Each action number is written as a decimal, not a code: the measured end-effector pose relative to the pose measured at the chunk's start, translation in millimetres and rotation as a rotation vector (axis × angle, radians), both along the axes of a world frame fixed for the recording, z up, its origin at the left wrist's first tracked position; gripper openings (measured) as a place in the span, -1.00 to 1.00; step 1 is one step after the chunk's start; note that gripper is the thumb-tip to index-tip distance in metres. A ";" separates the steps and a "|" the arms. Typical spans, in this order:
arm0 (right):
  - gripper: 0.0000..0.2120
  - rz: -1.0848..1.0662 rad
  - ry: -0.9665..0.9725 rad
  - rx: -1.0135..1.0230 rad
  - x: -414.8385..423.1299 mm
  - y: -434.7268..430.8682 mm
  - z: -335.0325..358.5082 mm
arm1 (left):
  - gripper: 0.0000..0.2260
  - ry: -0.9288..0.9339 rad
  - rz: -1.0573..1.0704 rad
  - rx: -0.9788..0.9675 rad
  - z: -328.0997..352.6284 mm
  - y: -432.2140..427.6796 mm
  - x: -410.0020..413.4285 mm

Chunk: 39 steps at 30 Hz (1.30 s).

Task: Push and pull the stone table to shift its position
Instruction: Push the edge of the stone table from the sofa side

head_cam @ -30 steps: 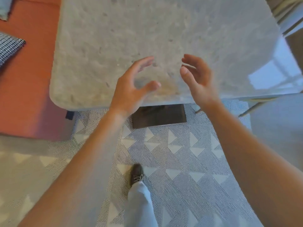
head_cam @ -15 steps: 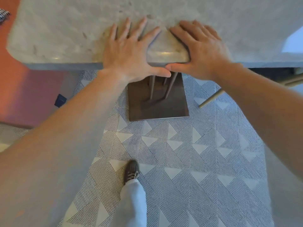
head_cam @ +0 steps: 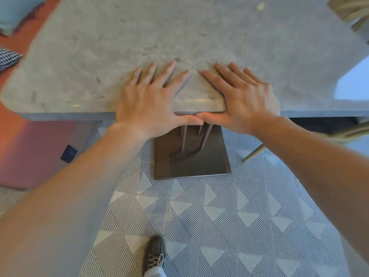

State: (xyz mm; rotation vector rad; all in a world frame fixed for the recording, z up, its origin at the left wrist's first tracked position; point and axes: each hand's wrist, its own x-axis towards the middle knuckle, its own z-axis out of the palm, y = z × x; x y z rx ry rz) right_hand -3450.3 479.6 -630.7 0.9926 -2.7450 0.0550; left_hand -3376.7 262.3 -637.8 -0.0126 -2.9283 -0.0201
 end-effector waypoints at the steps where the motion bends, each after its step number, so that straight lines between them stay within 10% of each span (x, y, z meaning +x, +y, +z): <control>1: 0.04 0.000 -0.009 0.011 -0.5 -0.5 1.0 | 0.14 -0.006 -0.002 0.008 0.8 -1.0 -1.4; 39: 0.11 -0.007 -0.091 0.225 -17.7 -39.5 12.3 | 0.17 -0.042 -0.080 -0.094 5.1 -39.8 -24.9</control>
